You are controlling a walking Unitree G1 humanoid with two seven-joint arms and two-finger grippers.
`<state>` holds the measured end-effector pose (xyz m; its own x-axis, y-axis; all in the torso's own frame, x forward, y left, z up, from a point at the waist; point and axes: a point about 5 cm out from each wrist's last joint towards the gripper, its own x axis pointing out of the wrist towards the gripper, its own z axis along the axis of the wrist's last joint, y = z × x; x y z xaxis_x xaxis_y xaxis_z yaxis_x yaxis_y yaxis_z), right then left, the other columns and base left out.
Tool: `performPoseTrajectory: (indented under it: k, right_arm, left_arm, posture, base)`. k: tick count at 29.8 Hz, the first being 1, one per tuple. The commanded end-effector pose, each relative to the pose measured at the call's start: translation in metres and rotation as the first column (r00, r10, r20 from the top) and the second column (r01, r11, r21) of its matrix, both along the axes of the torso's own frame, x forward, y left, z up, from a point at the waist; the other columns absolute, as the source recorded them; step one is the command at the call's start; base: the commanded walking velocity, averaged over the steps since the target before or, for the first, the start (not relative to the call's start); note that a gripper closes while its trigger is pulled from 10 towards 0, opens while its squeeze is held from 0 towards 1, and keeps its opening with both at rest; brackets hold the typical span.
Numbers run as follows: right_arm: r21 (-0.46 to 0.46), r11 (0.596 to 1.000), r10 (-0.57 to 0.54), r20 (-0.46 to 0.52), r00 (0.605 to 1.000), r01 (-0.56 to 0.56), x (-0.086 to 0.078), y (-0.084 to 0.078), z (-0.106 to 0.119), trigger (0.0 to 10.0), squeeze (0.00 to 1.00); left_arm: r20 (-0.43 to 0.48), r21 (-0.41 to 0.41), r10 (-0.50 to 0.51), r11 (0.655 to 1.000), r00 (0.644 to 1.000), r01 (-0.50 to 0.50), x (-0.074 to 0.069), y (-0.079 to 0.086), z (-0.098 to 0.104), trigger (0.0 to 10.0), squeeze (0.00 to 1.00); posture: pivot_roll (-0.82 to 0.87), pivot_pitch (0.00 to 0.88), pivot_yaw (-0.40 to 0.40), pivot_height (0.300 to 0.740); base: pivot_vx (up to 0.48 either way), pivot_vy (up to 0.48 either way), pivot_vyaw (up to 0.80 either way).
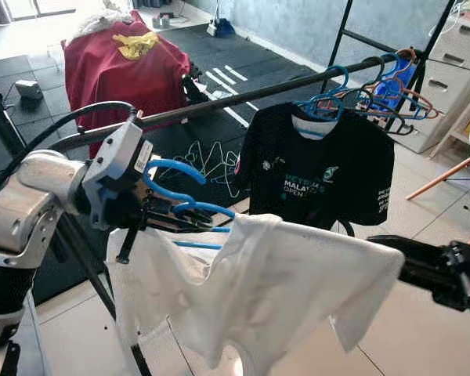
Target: Hang hanger
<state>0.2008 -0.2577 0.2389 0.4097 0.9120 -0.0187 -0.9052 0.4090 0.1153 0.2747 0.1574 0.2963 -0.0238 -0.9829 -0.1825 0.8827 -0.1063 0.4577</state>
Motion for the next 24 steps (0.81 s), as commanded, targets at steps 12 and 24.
performPoseTrajectory:
  k: [12, 24]
  right_arm:
    - [0.014, 0.996, 0.082, 0.004, 0.997, -0.082, -0.006, 0.009, 0.009, 10.0, 1.0]
    - [0.29, 0.948, 0.056, 0.256, 0.965, -0.132, -0.021, -0.003, 0.065, 10.0, 1.0]
  left_arm:
    - [0.038, -0.04, -0.054, 0.998, 0.998, 0.055, 0.0, -0.013, 0.007, 10.0, 0.0]
    - [0.032, -0.019, -0.031, 0.999, 0.999, 0.032, 0.007, -0.012, -0.001, 10.0, 0.0]
  posture:
    - [-0.1, 0.098, -0.002, 0.74]
    - [-0.1, 0.091, 0.0, 0.74]
  base:
    - [0.0, 0.0, 0.0]
    - [0.0, 0.0, 0.0]
